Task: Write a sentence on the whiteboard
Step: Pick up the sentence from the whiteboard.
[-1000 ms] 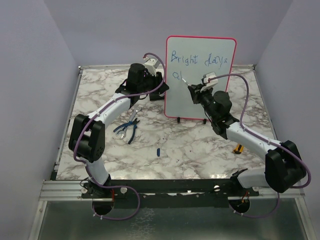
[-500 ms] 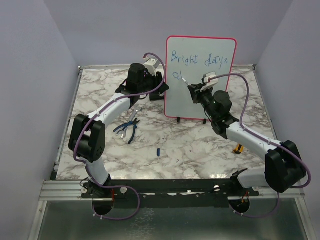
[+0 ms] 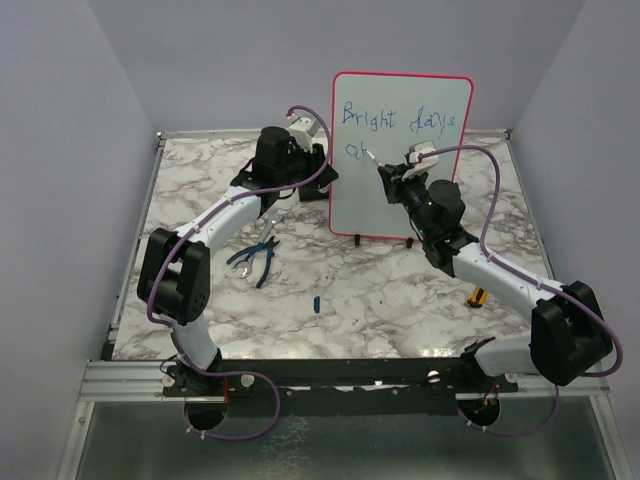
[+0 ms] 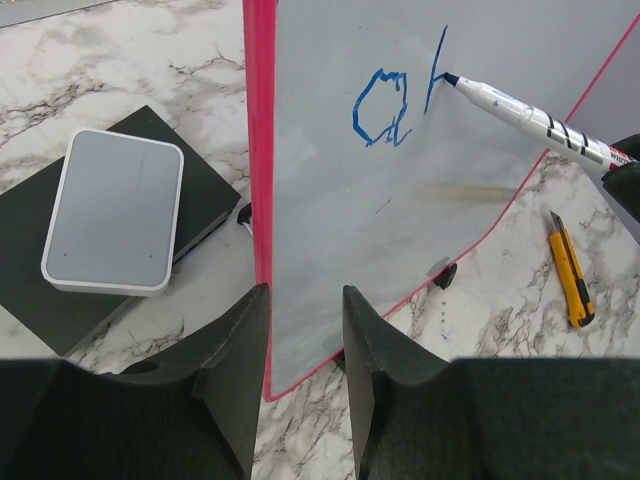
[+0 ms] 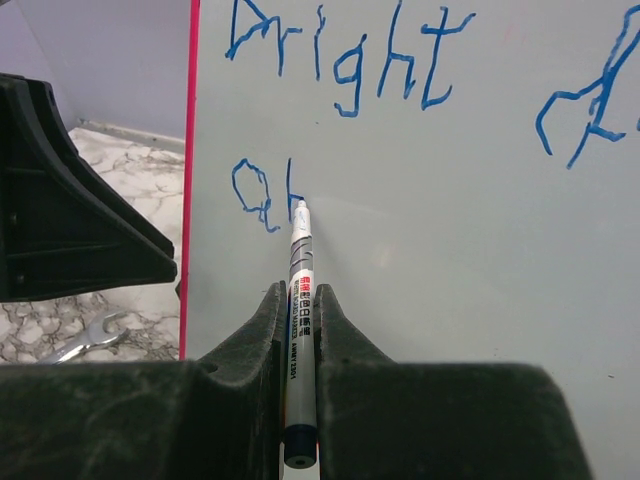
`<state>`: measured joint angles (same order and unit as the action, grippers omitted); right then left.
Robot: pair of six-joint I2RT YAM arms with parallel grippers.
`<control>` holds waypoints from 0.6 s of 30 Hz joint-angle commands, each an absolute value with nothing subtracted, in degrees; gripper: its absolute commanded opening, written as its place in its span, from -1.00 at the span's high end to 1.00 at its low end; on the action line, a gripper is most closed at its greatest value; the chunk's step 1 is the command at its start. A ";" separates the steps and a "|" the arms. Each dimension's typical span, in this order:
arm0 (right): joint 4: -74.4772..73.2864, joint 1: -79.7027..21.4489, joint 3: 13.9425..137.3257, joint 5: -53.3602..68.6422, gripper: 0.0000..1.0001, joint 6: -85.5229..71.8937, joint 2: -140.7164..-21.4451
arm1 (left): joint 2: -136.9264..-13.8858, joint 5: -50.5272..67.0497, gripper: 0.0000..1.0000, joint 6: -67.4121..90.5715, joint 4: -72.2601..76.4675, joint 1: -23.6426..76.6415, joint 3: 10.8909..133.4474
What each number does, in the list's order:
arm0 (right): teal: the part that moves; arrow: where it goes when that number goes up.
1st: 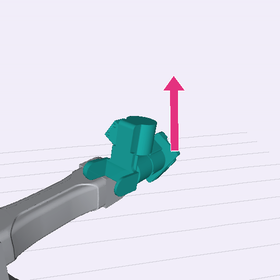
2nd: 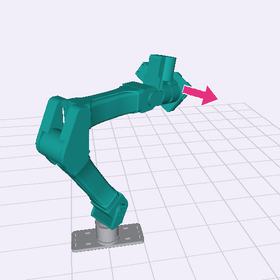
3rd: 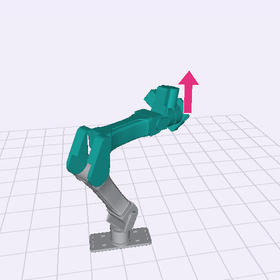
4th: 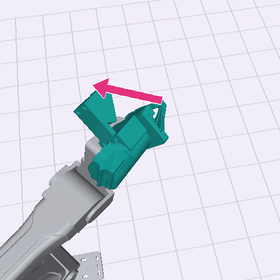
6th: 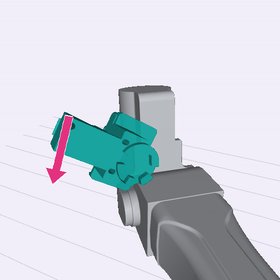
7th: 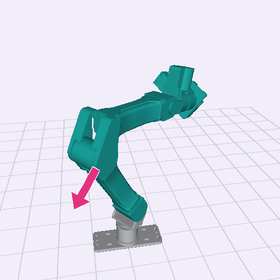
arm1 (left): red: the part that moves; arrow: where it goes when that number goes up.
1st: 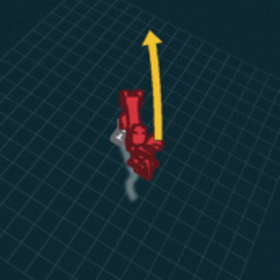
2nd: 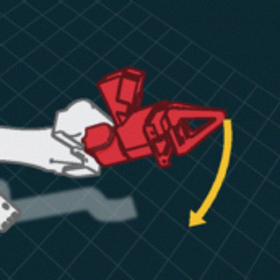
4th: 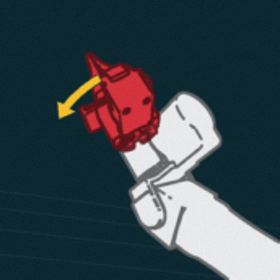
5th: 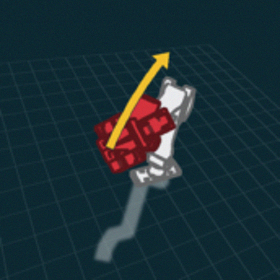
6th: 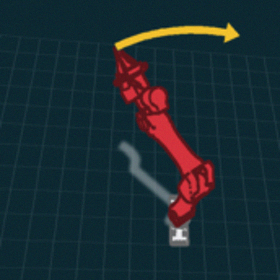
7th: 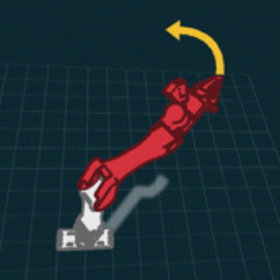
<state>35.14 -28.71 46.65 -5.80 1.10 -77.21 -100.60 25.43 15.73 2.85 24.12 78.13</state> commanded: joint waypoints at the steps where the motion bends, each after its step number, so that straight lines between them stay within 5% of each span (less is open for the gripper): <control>1: 36.83 -28.74 46.79 -9.28 0.99 2.30 -76.26 | -98.95 26.19 0.27 15.04 2.55 24.36 78.03; 18: 35.10 -28.73 44.85 -7.14 0.99 1.24 -76.20 | -99.05 26.28 0.27 15.08 2.55 24.32 78.18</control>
<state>35.09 -28.71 46.26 -7.73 1.54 -77.19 -100.60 25.43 15.73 2.85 24.12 78.13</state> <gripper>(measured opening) 0.093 0.366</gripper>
